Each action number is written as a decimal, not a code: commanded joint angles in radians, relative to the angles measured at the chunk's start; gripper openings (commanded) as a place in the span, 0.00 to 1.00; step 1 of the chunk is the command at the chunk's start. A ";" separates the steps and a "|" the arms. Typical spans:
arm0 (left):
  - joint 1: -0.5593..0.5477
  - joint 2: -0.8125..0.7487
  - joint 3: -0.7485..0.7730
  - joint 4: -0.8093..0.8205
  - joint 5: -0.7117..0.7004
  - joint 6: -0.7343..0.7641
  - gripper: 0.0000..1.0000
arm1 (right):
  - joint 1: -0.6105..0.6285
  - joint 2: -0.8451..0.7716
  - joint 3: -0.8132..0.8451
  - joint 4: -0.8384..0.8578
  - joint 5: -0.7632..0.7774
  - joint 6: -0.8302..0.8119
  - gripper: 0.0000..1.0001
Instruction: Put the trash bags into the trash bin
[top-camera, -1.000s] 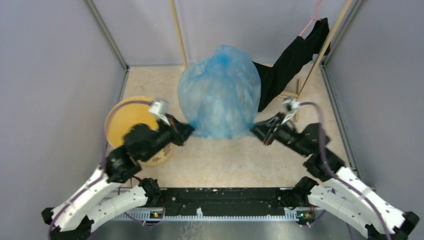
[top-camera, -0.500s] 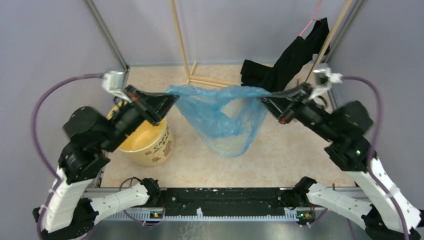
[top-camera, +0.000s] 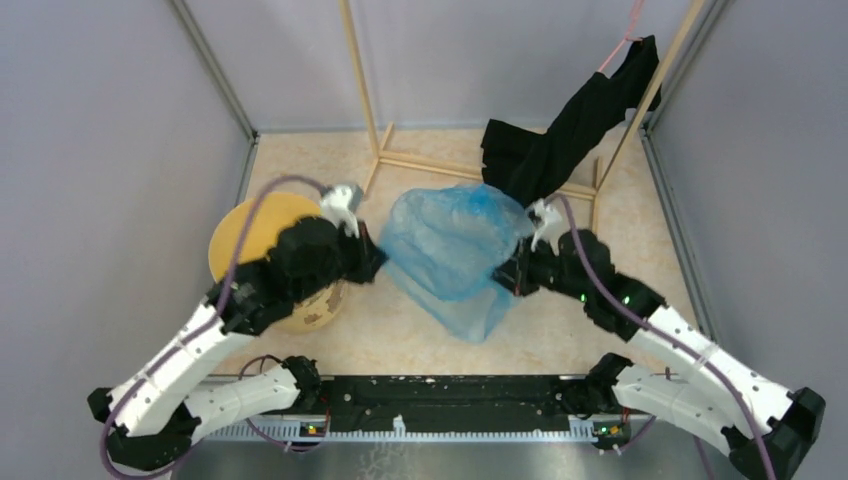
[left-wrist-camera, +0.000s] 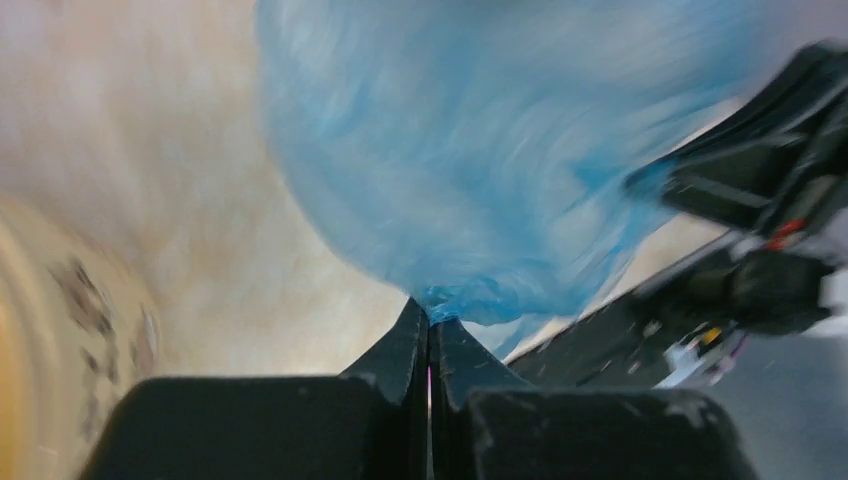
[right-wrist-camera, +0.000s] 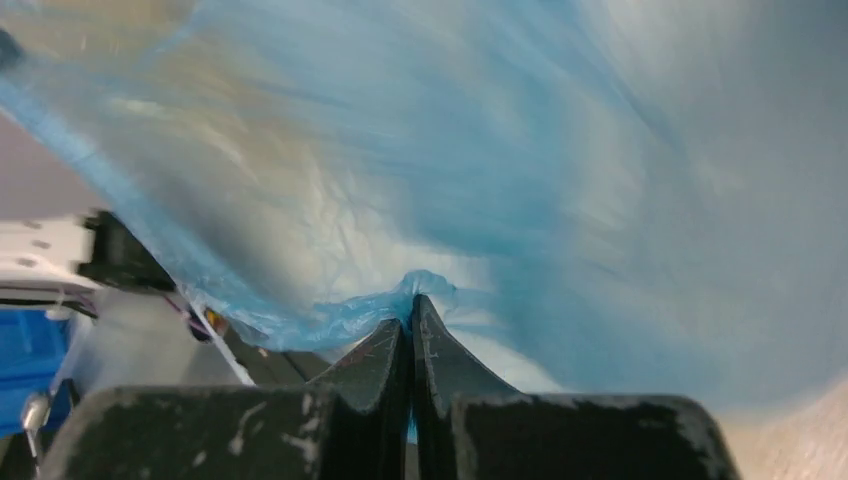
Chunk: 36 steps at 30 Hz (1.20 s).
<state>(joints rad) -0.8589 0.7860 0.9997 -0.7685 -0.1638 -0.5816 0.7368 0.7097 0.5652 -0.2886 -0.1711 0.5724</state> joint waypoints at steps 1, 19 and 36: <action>0.001 0.159 0.578 0.016 -0.081 0.218 0.00 | 0.003 0.145 0.547 0.004 -0.017 -0.211 0.00; 0.001 -0.057 0.051 0.221 -0.037 0.083 0.00 | 0.003 -0.130 0.046 0.262 0.104 0.005 0.00; 0.001 -0.070 0.118 0.205 -0.088 0.049 0.00 | 0.003 -0.164 0.176 0.151 0.073 -0.035 0.00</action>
<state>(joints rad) -0.8577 0.6872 1.0687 -0.5426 -0.2089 -0.5297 0.7368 0.5404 0.6872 -0.1104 -0.1207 0.5312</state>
